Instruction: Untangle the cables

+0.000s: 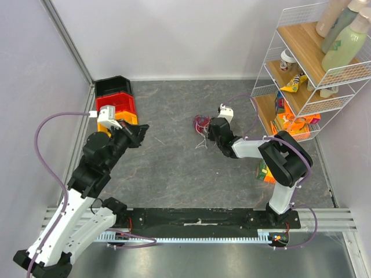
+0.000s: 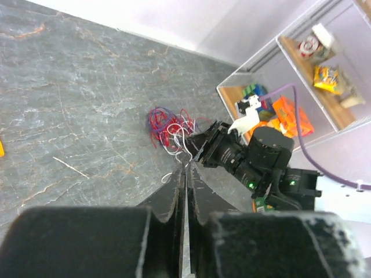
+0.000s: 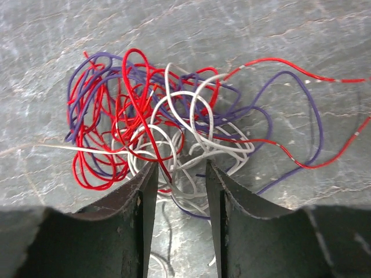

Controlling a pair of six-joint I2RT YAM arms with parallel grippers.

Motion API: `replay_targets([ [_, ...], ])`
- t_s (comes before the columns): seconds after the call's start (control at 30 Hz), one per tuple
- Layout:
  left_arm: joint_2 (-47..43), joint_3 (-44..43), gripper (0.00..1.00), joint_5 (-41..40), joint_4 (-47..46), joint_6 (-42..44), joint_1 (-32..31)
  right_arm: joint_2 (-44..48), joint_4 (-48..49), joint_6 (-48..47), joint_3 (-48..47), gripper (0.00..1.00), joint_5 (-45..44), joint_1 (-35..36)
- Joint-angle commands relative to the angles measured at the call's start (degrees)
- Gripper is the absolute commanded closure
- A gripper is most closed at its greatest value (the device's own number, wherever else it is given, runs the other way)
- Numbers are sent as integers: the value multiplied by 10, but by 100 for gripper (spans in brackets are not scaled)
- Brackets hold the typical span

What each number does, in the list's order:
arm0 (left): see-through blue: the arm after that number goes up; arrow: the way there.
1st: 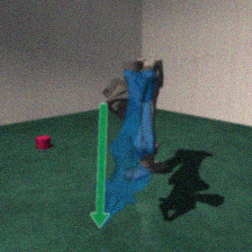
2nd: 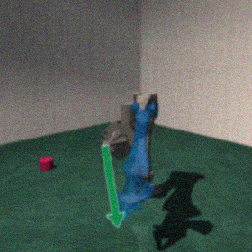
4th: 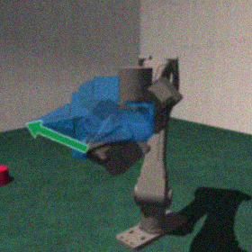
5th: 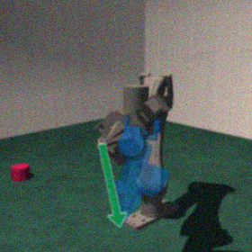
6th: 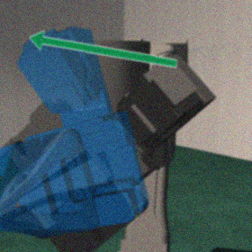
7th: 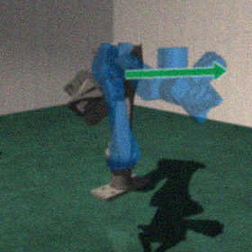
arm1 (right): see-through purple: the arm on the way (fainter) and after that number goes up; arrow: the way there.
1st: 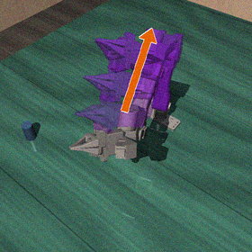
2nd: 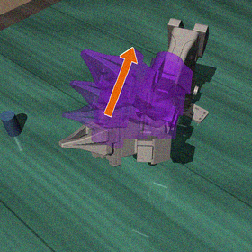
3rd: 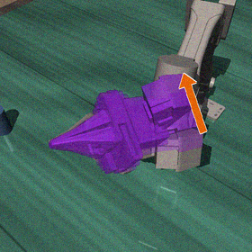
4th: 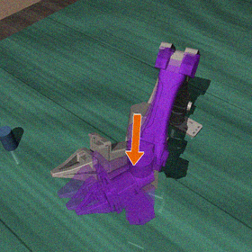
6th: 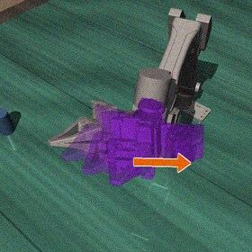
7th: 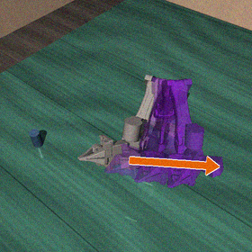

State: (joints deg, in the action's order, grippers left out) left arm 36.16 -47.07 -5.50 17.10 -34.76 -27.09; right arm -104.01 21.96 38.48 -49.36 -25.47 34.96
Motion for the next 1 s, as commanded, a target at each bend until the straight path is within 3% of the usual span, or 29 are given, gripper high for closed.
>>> replay_targets([
  [0.0,95,-11,82,106,14,13,0,28,57,-17,21,55,76,1],
  [0.1,190,-7,49,208,-51,2,1,38,116,-38,44,57,161,0],
  [0.17,258,-3,17,249,-116,-14,1,40,138,-41,52,57,205,1],
  [0.23,332,-6,6,276,-186,-33,0,38,159,-47,58,58,251,1],
  [0.33,445,-60,3,311,-211,-47,-2,34,161,-51,54,57,279,1],
  [0.5,558,-130,3,264,-189,-59,-17,36,150,-56,48,56,274,1],
  [0.8,627,-107,14,272,-245,-125,-33,97,56,-39,59,52,150,-10],
  [0.97,610,-50,8,264,-293,-145,-55,115,42,-3,73,50,107,-28],
])
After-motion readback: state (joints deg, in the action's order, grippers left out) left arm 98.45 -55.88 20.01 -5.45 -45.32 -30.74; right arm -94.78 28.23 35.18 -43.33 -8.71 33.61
